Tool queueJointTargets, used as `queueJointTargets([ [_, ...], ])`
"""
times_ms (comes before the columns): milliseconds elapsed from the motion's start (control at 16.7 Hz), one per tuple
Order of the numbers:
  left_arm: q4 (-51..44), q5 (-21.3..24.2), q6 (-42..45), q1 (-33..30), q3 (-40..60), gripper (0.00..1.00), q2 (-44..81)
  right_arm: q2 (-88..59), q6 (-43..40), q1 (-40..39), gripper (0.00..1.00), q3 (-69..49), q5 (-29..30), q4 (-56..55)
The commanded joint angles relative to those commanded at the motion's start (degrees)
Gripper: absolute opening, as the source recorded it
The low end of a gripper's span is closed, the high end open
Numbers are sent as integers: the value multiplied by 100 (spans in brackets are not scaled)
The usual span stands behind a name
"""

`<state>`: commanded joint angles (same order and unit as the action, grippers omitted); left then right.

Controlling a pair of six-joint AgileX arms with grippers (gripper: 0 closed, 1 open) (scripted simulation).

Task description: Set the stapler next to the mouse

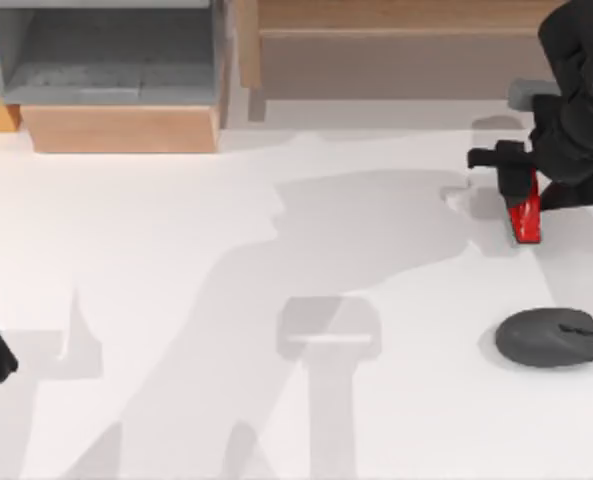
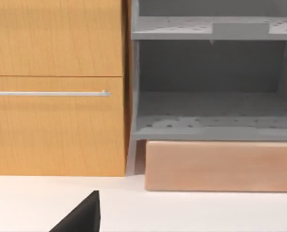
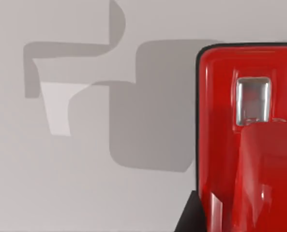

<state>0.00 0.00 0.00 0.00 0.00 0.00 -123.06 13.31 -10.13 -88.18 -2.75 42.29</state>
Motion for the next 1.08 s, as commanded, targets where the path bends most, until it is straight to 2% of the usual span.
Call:
queueJointTargets([
  [120, 0, 0, 0, 0, 0, 100, 0, 0, 0, 0, 0, 0, 0, 0],
  [900, 0, 0, 0, 0, 0, 100, 0, 0, 0, 0, 98, 0, 0, 0],
  [1080, 0, 0, 0, 0, 0, 100, 0, 0, 0, 0, 100, 0, 0, 0],
])
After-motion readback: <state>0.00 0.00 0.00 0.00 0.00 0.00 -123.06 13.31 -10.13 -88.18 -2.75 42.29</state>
